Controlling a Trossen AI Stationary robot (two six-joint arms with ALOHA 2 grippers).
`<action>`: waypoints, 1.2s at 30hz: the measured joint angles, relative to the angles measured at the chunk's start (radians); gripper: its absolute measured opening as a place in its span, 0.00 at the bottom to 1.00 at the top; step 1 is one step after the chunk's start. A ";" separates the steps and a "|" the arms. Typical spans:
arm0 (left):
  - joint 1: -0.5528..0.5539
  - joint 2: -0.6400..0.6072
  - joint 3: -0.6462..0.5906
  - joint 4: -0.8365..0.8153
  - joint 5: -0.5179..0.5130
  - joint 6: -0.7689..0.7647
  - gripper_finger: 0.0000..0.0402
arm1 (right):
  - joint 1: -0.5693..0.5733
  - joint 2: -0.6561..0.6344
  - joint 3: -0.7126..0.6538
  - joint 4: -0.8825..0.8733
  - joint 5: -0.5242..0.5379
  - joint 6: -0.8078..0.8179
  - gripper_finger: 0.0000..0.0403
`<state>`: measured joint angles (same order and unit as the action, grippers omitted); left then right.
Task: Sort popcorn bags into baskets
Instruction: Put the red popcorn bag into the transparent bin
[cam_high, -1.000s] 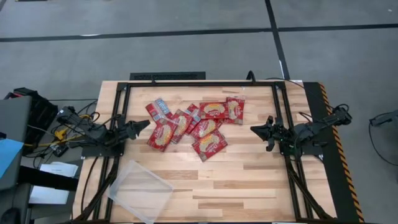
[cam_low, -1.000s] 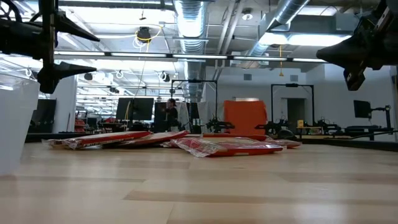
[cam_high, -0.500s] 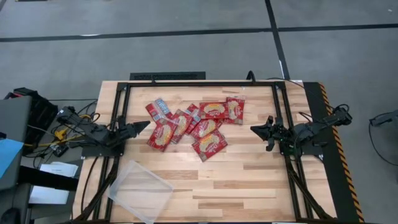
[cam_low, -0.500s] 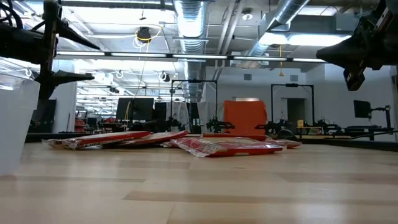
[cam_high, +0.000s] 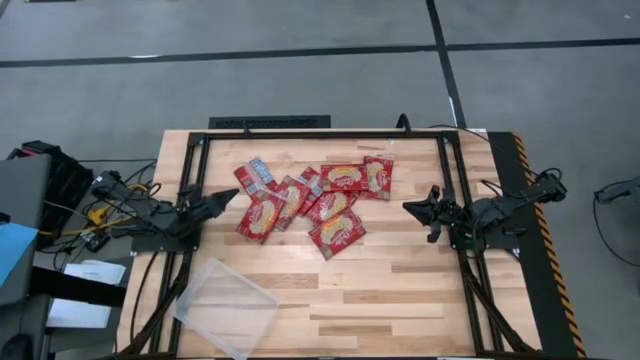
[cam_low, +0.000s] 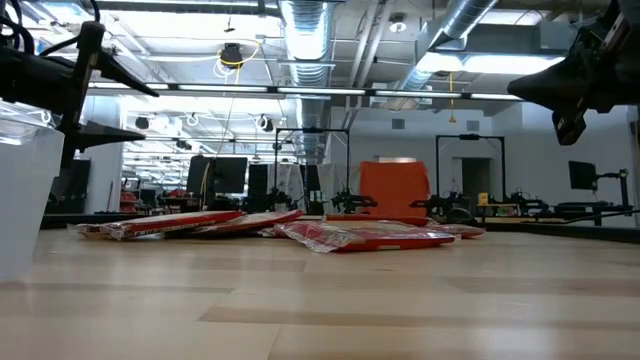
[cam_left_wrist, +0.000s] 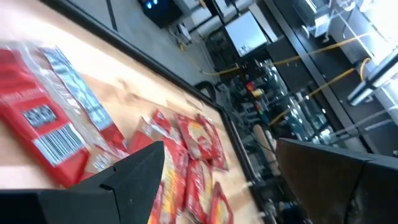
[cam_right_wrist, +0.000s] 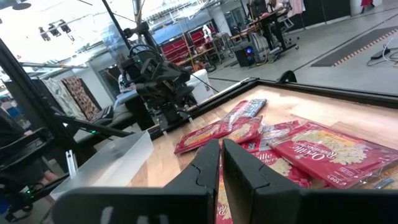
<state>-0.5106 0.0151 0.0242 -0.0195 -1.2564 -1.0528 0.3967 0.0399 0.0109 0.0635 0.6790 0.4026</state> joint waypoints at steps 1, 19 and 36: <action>0.000 0.000 0.000 -0.001 -0.018 0.010 0.75 | 0.000 0.000 0.000 0.000 -0.002 0.000 0.11; 0.000 0.000 0.000 -0.018 -0.067 -0.021 0.75 | -0.002 0.000 -0.001 0.038 0.002 0.273 0.11; 0.068 0.025 0.002 0.465 0.319 0.125 0.75 | -0.051 0.003 0.142 0.236 0.066 -0.088 0.39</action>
<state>-0.4423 0.0396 0.0264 0.4459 -0.9376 -0.9278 0.3454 0.0428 0.1529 0.2993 0.7447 0.3146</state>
